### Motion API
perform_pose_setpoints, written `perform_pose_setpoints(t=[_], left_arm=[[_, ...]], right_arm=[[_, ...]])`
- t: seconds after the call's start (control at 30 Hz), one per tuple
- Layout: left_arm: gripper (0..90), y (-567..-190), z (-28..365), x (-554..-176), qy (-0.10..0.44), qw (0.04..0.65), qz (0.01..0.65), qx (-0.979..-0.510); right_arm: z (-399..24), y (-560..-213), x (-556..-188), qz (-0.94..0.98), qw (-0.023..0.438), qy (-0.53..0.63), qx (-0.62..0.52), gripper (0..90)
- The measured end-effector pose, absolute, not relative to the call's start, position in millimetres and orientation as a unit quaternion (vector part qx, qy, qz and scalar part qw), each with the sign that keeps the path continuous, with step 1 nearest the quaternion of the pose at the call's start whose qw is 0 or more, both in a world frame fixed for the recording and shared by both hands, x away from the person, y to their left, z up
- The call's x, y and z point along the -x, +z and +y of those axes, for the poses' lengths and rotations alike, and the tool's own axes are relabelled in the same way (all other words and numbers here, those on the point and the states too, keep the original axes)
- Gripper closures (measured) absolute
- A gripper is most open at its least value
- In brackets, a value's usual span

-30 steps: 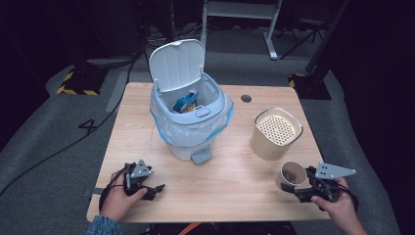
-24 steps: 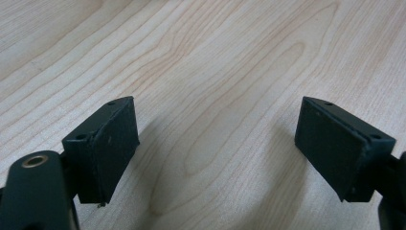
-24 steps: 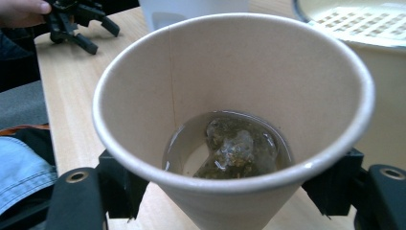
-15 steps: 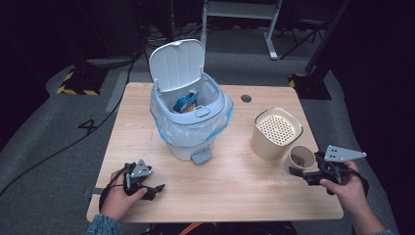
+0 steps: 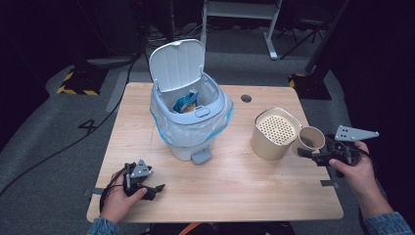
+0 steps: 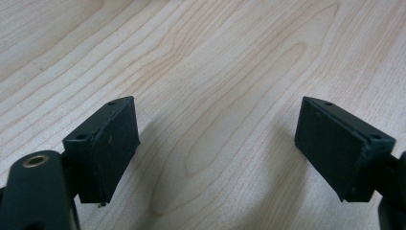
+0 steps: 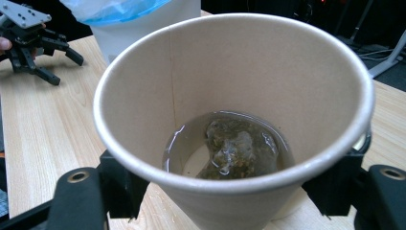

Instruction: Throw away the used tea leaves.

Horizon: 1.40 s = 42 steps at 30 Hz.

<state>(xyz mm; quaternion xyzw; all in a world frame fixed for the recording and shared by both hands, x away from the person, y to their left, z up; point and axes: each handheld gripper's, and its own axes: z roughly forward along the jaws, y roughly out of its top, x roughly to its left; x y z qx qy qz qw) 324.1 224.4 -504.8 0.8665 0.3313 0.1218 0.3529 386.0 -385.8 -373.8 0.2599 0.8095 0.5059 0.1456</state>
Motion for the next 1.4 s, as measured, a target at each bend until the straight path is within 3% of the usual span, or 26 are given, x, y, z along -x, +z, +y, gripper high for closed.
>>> perform_pose_setpoints(t=[1.0, 1.4], left_arm=[[15.9, -505, 226, -325, 0.121, 0.353, 0.325, -0.869], [15.8, -505, 226, -325, 0.121, 0.353, 0.324, -0.869]], right_arm=[[-390, -343, -464, 0.813, 0.197, 0.487, -0.25, 28.2], [-371, -339, -480, 0.834, 0.251, 0.437, -0.225, 28.3]])
